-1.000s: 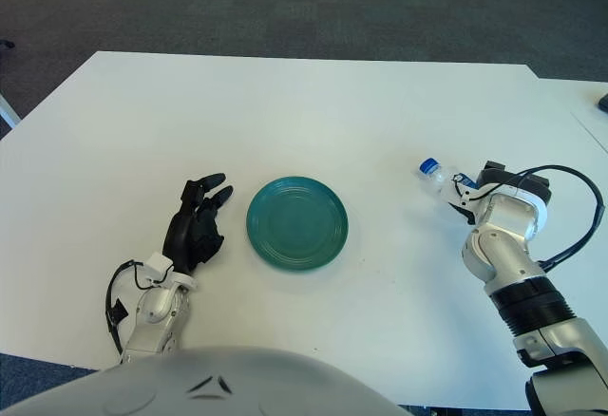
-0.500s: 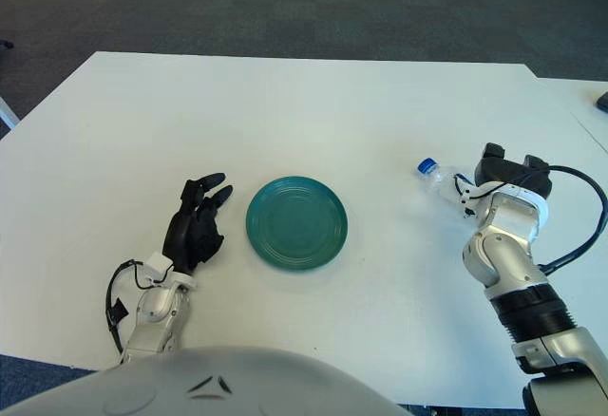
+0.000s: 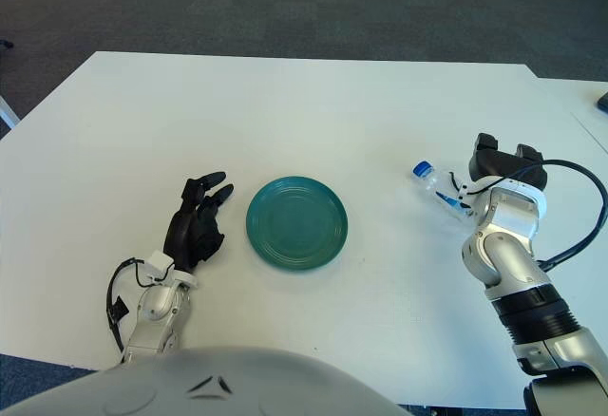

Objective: Put the bottle into the plate.

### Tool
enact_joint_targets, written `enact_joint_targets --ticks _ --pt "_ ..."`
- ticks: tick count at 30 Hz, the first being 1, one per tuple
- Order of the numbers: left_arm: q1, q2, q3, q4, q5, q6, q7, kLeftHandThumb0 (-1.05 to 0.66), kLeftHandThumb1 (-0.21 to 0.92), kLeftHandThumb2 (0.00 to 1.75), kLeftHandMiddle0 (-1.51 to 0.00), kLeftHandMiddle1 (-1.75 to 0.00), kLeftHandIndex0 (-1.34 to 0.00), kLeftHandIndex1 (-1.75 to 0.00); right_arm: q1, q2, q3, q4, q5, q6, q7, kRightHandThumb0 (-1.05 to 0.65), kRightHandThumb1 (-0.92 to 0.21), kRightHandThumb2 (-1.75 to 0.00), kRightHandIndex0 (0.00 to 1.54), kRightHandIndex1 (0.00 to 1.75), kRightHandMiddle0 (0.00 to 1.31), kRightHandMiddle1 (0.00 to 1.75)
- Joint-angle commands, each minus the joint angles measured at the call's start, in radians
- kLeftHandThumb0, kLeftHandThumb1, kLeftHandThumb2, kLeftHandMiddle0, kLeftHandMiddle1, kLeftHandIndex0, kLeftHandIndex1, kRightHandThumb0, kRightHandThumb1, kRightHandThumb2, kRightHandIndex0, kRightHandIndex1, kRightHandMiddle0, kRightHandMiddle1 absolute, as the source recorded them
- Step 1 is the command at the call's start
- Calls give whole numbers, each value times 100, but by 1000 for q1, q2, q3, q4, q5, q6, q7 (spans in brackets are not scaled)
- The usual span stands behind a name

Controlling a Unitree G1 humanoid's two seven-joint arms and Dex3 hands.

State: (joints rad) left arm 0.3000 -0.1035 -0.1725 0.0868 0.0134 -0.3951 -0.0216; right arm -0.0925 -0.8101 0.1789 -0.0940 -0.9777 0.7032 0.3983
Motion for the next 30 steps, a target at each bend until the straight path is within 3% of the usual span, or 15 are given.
enact_joint_targets --ticks 1,15,30 --pt "27 4 3 38 3 46 5 -56 92 90 -35 -46 0 -106 -8 -17 -6 -23 -19 6 37 -105 -92 -96 0 0 0 0" --pt "39 3 -3 16 6 54 7 -56 92 90 -35 -46 0 -106 -33 19 10 -7 -44 18 91 -105 -92 -95 0 0 0 0" --pt "62 2 -13 -23 11 70 8 -56 92 90 -35 -46 0 -106 -64 85 25 42 -31 16 57 -105 -92 -93 0 0 0 0"
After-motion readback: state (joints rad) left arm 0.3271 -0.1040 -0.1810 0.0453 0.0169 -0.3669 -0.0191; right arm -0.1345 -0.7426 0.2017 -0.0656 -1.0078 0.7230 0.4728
